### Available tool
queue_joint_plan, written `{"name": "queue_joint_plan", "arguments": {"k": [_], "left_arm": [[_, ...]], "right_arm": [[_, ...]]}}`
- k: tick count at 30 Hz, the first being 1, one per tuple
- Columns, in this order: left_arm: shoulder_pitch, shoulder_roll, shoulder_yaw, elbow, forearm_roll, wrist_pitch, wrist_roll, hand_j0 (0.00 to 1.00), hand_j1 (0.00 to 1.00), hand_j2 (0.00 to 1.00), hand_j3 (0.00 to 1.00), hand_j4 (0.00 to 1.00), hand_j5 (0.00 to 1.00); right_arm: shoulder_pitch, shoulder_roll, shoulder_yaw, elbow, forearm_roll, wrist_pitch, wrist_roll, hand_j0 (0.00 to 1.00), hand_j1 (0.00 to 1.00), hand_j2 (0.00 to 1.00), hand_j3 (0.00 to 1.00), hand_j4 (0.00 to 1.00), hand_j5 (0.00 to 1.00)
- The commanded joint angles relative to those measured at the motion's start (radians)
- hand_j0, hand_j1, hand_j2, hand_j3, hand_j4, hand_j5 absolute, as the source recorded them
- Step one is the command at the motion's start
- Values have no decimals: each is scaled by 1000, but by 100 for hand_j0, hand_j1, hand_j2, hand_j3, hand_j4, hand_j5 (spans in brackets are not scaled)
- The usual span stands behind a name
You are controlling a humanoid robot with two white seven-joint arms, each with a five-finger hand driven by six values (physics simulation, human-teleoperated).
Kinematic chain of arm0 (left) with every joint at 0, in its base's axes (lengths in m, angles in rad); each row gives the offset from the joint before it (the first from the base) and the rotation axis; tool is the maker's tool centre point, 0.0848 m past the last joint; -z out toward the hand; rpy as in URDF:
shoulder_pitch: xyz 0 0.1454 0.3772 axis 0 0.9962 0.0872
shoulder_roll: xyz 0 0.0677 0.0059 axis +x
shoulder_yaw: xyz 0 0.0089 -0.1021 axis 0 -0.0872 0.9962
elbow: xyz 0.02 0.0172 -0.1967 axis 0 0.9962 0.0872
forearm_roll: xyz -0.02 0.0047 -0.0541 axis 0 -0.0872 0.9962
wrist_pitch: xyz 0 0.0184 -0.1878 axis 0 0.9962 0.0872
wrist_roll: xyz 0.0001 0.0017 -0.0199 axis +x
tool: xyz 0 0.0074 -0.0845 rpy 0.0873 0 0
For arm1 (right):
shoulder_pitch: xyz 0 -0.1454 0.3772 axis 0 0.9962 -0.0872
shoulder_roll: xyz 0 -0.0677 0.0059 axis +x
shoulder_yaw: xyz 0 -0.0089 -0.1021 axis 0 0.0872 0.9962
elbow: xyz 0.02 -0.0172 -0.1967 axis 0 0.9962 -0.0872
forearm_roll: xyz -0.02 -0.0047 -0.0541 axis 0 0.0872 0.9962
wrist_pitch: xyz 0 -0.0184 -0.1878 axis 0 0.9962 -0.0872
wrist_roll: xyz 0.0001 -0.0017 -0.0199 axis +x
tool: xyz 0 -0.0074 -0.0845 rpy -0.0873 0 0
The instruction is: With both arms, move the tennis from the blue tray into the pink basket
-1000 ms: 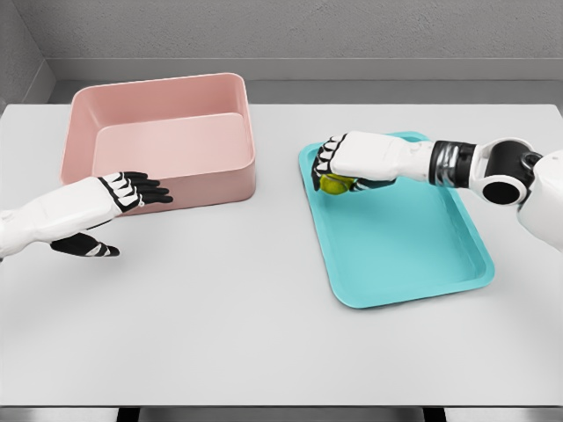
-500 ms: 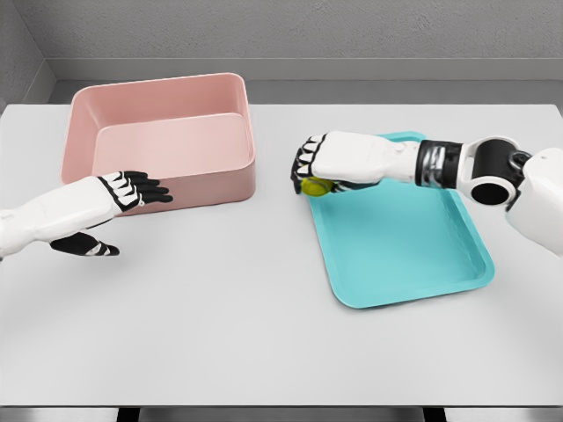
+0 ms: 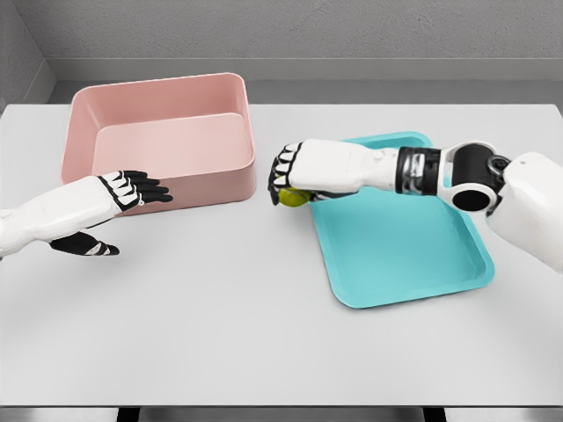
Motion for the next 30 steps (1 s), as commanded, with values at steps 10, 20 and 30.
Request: {"name": "queue_joint_plan", "arguments": {"k": [10, 20, 30], "left_arm": [[2, 0, -1, 0, 8, 0, 2, 100, 100, 100, 100, 100, 100], [2, -2, -3, 0, 8, 0, 0, 100, 100, 100, 100, 100, 100], [3, 0, -4, 0, 10, 0, 2, 100, 100, 100, 100, 100, 100]], "right_arm": [[14, 22, 22, -52, -9, 2, -2, 51, 51, 51, 51, 51, 51], [28, 53, 66, -35, -8, 2, 9, 48, 48, 48, 48, 48, 48], [25, 102, 94, 11, -6, 2, 10, 48, 48, 48, 48, 48, 48]]}}
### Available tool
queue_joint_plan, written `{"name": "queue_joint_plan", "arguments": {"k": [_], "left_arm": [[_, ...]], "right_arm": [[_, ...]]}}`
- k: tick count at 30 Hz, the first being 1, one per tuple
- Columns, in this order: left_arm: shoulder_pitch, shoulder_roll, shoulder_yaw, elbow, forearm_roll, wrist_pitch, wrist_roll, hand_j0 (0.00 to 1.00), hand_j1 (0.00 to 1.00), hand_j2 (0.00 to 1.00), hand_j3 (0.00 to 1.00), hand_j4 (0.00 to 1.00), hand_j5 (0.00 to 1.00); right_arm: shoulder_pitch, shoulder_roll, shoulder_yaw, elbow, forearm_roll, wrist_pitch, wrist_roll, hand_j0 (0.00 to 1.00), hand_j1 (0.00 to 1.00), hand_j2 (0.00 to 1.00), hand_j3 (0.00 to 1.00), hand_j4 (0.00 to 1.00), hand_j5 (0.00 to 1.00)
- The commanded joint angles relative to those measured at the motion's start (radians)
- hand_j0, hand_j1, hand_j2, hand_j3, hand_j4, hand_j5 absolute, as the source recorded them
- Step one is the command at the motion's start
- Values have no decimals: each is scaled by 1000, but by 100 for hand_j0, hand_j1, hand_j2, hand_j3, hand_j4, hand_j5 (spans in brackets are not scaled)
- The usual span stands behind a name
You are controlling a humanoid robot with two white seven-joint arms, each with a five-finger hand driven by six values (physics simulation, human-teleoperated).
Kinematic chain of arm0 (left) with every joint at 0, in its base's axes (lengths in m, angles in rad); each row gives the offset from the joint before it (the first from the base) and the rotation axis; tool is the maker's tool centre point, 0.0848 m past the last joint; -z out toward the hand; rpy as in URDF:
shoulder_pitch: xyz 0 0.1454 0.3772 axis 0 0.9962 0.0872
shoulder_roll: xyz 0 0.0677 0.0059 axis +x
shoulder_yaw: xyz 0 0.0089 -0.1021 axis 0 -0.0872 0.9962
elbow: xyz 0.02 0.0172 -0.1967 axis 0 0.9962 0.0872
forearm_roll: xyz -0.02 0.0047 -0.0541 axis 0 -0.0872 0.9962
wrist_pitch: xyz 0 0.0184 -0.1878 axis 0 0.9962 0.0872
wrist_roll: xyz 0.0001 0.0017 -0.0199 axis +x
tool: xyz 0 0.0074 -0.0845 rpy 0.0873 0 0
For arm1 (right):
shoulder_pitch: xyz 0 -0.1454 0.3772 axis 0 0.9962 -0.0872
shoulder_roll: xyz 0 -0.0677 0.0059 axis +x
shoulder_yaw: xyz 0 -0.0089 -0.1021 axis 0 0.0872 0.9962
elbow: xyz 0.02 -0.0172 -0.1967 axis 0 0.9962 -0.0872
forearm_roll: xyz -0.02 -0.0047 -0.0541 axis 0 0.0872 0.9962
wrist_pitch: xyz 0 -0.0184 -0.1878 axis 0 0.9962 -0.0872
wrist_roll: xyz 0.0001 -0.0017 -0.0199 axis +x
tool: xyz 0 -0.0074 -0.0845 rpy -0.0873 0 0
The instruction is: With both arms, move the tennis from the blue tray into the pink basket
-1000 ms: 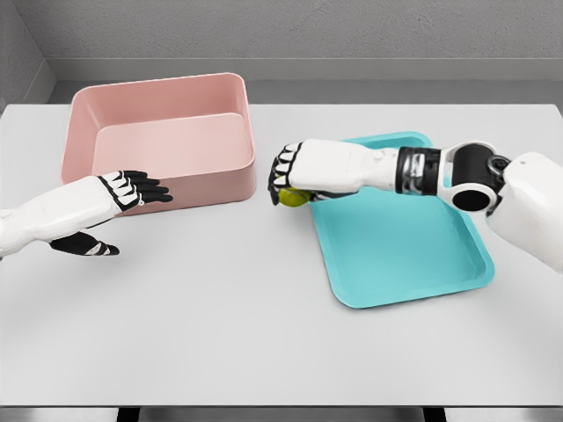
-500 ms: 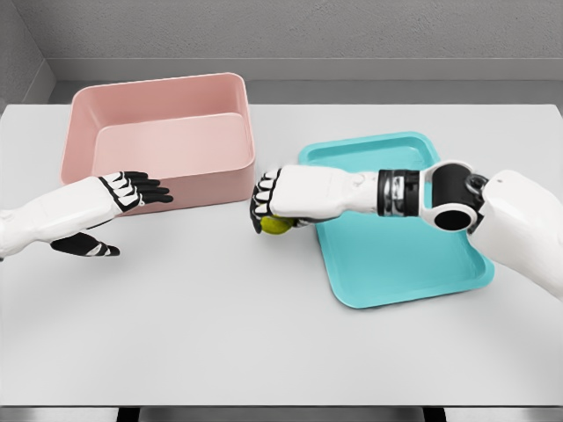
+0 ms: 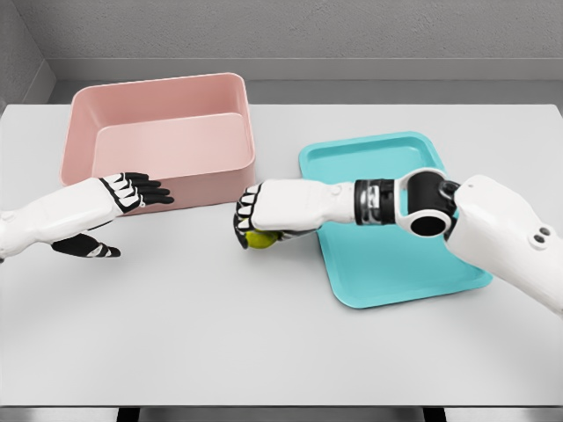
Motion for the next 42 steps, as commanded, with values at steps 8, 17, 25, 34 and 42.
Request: {"name": "queue_joint_plan", "arguments": {"k": [8, 17, 25, 34, 42], "left_arm": [[0, 1, -1, 0, 6, 0, 0, 100, 100, 100, 100, 100, 100], [0, -1, -1, 0, 6, 0, 1, 100, 100, 100, 100, 100, 100], [0, -1, -3, 0, 6, 0, 1, 100, 100, 100, 100, 100, 100], [0, -1, -4, 0, 8, 0, 1, 100, 100, 100, 100, 100, 100], [0, -1, -4, -2, 9, 0, 3, 100, 100, 100, 100, 100, 100]], "right_arm": [[3, 46, 26, 37, -1, 2, 9, 49, 49, 49, 49, 49, 49], [-14, 46, 16, 46, -1, 2, 12, 70, 70, 70, 70, 70, 70], [-11, 58, 18, 57, 2, 2, 27, 74, 74, 74, 74, 74, 74], [-14, 55, 18, 75, 4, 2, 50, 91, 91, 91, 91, 91, 91], [-12, 58, 18, 78, 31, 2, 58, 98, 98, 98, 98, 98, 98]]}}
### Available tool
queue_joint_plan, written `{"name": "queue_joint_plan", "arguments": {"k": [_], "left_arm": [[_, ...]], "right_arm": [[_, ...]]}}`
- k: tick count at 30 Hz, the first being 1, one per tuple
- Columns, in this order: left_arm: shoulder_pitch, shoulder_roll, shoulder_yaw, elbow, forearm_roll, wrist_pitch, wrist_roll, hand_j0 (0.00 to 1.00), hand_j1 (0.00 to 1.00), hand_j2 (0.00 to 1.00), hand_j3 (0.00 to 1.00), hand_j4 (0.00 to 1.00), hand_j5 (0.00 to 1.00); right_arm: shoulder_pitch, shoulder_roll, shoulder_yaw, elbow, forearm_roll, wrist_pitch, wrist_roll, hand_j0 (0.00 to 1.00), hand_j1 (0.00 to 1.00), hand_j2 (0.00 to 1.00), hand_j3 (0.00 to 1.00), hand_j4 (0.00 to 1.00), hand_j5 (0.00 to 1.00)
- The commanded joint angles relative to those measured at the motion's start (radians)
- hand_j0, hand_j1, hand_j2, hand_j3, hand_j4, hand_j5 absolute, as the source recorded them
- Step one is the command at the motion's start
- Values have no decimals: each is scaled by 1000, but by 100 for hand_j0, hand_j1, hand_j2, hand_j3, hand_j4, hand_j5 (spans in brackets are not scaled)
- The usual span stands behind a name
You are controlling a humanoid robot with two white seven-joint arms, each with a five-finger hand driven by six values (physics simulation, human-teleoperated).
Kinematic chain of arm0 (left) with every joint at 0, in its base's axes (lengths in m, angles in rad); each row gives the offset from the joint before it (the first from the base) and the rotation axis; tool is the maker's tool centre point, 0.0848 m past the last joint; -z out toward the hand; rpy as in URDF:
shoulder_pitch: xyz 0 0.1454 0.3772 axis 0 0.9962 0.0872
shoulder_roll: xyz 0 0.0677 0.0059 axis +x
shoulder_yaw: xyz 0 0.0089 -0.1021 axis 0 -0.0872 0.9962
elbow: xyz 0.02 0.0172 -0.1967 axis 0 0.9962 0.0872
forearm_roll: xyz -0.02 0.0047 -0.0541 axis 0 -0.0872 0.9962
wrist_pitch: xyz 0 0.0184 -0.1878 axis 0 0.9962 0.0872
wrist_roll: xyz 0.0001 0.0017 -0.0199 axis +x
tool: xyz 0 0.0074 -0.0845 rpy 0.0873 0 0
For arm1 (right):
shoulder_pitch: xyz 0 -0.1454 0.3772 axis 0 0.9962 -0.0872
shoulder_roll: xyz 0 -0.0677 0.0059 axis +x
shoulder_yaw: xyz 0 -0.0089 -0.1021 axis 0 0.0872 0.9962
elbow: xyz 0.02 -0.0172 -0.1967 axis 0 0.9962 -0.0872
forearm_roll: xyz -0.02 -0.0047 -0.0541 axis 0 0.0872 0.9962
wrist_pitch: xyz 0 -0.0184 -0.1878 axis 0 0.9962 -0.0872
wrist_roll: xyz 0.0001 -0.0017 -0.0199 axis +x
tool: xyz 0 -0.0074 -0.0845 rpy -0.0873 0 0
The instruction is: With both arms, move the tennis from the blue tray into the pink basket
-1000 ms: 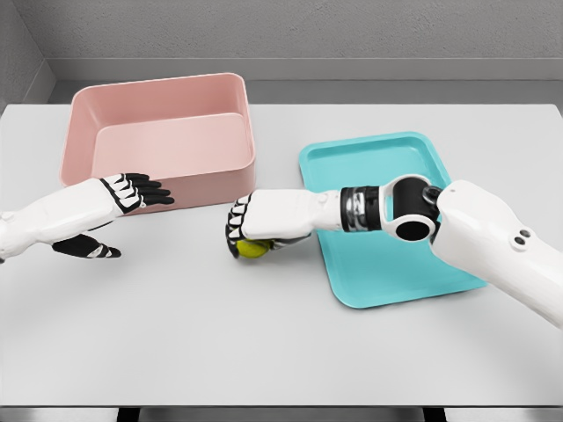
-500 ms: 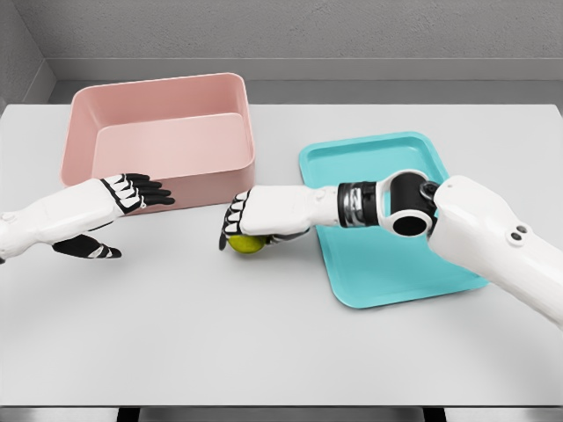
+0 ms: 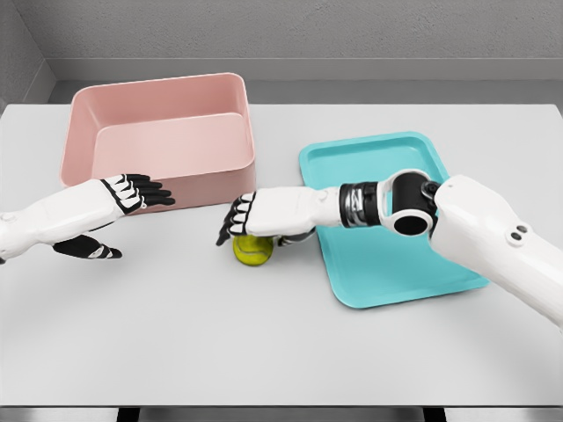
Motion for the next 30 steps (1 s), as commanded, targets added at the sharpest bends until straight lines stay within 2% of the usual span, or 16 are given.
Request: {"name": "queue_joint_plan", "arguments": {"k": [1, 14, 18, 20, 22, 23, 25, 27, 30], "left_arm": [[0, 1, -1, -1, 8, 0, 1, 100, 100, 100, 100, 100, 100], [5, -8, 1, -1, 21, 0, 1, 100, 100, 100, 100, 100, 100], [3, -14, 1, -1, 21, 0, 1, 100, 100, 100, 100, 100, 100], [3, -25, 1, -1, 21, 0, 0, 100, 100, 100, 100, 100, 100], [3, -34, 1, -1, 21, 0, 0, 100, 100, 100, 100, 100, 100], [3, -46, -1, -1, 21, 0, -3, 100, 100, 100, 100, 100, 100], [3, -65, -1, -1, 22, 0, -8, 100, 100, 100, 100, 100, 100], [3, -77, -1, -4, 24, 0, -8, 100, 100, 100, 100, 100, 100], [2, -108, -3, -10, 28, 0, -9, 100, 100, 100, 100, 100, 100]], "right_arm": [[0, 0, -1, 1, -2, 2, 1, 100, 100, 100, 100, 100, 100], [-9, -17, -22, -2, 5, 2, 16, 100, 100, 100, 100, 100, 100], [-9, -29, -97, -1, 5, 2, 55, 100, 100, 100, 100, 100, 100], [-9, -90, -163, -4, -3, 2, 46, 100, 100, 100, 100, 100, 100], [-2, -187, -218, 2, -26, 2, 19, 100, 100, 100, 100, 100, 100], [8, -268, -278, 11, -37, 2, 6, 100, 100, 100, 100, 100, 100], [44, -418, -300, 10, -118, 2, 4, 100, 100, 100, 100, 100, 100], [74, -454, -301, 2, -133, 2, 4, 100, 100, 100, 100, 100, 100], [87, -452, -323, 4, -133, 2, 6, 100, 100, 100, 100, 100, 100]]}}
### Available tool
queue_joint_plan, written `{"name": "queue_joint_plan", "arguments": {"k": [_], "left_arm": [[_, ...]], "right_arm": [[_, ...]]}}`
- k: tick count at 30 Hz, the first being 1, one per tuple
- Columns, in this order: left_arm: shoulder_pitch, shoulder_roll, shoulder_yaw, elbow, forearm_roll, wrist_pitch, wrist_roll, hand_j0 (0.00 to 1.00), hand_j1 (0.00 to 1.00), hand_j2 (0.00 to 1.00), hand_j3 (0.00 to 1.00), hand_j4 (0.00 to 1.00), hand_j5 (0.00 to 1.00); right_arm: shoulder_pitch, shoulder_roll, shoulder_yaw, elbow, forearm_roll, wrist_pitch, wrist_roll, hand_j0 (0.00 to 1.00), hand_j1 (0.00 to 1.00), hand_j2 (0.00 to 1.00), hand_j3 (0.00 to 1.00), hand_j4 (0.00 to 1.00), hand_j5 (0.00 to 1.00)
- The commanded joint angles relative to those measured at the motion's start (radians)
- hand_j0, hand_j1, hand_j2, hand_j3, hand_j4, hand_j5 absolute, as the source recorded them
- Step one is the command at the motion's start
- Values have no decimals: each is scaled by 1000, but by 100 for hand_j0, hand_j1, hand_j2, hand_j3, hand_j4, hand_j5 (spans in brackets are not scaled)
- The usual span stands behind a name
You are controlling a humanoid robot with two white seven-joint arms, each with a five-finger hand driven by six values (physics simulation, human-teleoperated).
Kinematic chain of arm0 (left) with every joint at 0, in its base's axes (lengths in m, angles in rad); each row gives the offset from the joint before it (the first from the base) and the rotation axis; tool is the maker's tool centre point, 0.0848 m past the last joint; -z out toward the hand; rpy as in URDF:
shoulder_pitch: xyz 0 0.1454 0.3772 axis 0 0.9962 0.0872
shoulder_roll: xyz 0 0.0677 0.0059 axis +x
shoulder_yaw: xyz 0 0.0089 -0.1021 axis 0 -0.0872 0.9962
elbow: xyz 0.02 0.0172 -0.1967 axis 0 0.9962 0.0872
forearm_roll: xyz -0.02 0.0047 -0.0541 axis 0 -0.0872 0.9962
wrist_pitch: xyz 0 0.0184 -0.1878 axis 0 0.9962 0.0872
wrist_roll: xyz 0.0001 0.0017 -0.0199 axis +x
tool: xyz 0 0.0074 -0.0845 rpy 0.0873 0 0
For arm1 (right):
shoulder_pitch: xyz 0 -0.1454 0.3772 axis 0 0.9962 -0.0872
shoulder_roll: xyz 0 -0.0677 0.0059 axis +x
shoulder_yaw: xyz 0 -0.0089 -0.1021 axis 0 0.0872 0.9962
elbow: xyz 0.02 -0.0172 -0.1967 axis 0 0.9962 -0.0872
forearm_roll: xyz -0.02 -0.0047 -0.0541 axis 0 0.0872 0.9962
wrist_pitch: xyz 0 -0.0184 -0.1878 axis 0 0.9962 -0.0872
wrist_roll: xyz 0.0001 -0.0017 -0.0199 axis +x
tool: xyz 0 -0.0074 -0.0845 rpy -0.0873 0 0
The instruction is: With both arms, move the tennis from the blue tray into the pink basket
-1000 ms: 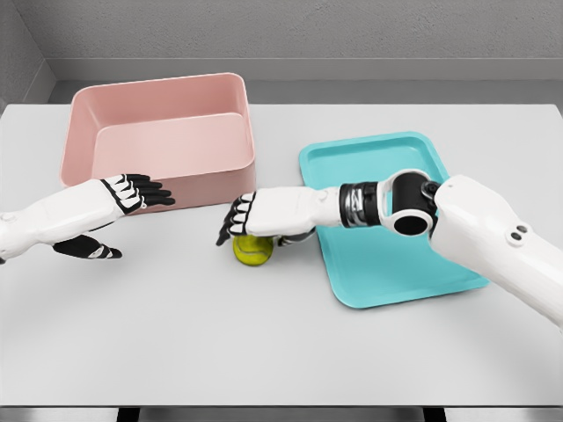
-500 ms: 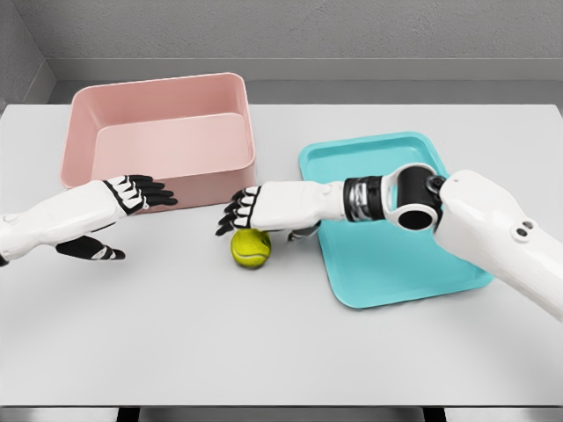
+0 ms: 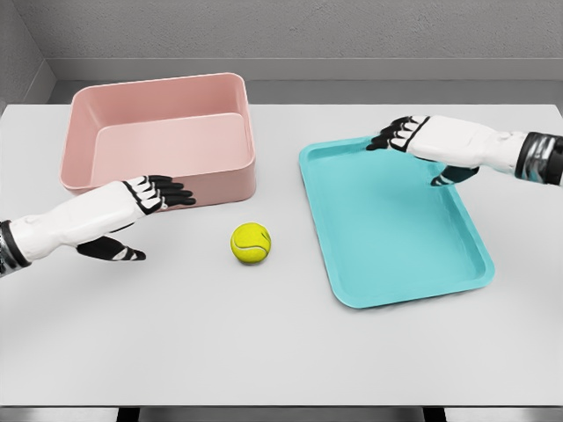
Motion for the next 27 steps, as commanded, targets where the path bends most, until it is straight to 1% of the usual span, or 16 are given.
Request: {"name": "queue_joint_plan", "arguments": {"k": [1, 4, 7, 9, 12, 13, 14, 15, 20, 25, 27], "left_arm": [[0, -21, -1, -3, 9, 0, -1, 100, 100, 100, 100, 100, 100], [-6, -56, -2, -9, 10, 0, -1, 100, 100, 100, 100, 100, 100], [-25, -105, -2, -17, 6, 0, -9, 100, 100, 100, 100, 100, 100], [-34, -130, -2, -17, 6, 0, -33, 100, 100, 100, 100, 100, 100], [-46, -159, -4, -17, 6, 0, -116, 100, 100, 100, 100, 100, 100], [-52, -159, -21, -17, 6, 0, -118, 100, 100, 100, 100, 100, 100], [-86, -159, -59, -17, 6, 0, -136, 100, 100, 100, 100, 100, 100], [-97, -161, -74, -17, 9, 0, -153, 100, 100, 100, 100, 100, 100], [-100, -158, -84, -16, 12, 0, -164, 100, 100, 100, 100, 100, 100], [-113, -148, -84, -34, 96, 0, -171, 100, 100, 100, 100, 100, 100], [-130, -147, -88, -42, 98, 0, -171, 100, 100, 100, 100, 100, 100]], "right_arm": [[0, -30, -20, 0, -20, 2, -2, 100, 100, 100, 100, 100, 100], [17, -36, -20, 0, -20, 2, 7, 100, 100, 100, 100, 100, 100], [14, -37, -20, 7, -20, 2, 10, 100, 100, 100, 100, 100, 100], [14, -37, -19, 7, -20, 2, 10, 100, 100, 100, 100, 100, 100], [17, -33, -19, 7, -20, 2, 13, 100, 100, 100, 100, 100, 100], [17, -33, -17, 7, -20, 2, 13, 100, 100, 100, 100, 100, 100], [17, -31, -17, 7, -20, 2, 13, 100, 100, 100, 100, 100, 100], [17, -33, -19, 7, -20, 2, 13, 100, 100, 100, 100, 100, 100], [12, -22, -20, 6, -20, 2, 13, 100, 100, 100, 100, 100, 100], [6, -22, -20, -2, -20, 2, 12, 100, 100, 100, 100, 100, 100], [15, -23, -19, -26, -20, 2, 12, 100, 100, 100, 100, 100, 100]]}}
